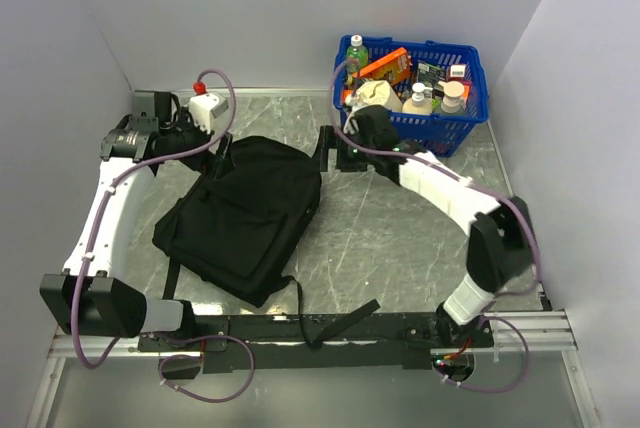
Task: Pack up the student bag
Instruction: Reset both arms
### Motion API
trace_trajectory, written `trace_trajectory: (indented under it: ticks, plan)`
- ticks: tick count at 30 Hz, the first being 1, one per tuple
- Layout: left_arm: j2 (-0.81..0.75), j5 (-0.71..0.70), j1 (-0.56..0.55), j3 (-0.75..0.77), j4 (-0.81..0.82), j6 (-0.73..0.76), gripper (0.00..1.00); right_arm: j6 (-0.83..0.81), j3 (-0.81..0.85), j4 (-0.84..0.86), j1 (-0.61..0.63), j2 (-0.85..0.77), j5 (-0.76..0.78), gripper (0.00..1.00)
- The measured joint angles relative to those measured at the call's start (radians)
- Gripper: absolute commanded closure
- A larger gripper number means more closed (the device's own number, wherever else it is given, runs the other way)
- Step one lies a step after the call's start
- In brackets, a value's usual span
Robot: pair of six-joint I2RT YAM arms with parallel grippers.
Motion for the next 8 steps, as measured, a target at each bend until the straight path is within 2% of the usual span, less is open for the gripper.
trace_trajectory:
  ticks: [8]
  plan:
    - [-0.071,-0.021,0.006,-0.137,0.063,-0.100,0.04,-0.020,-0.166,-0.040,-0.002,-0.280,-0.006,0.00]
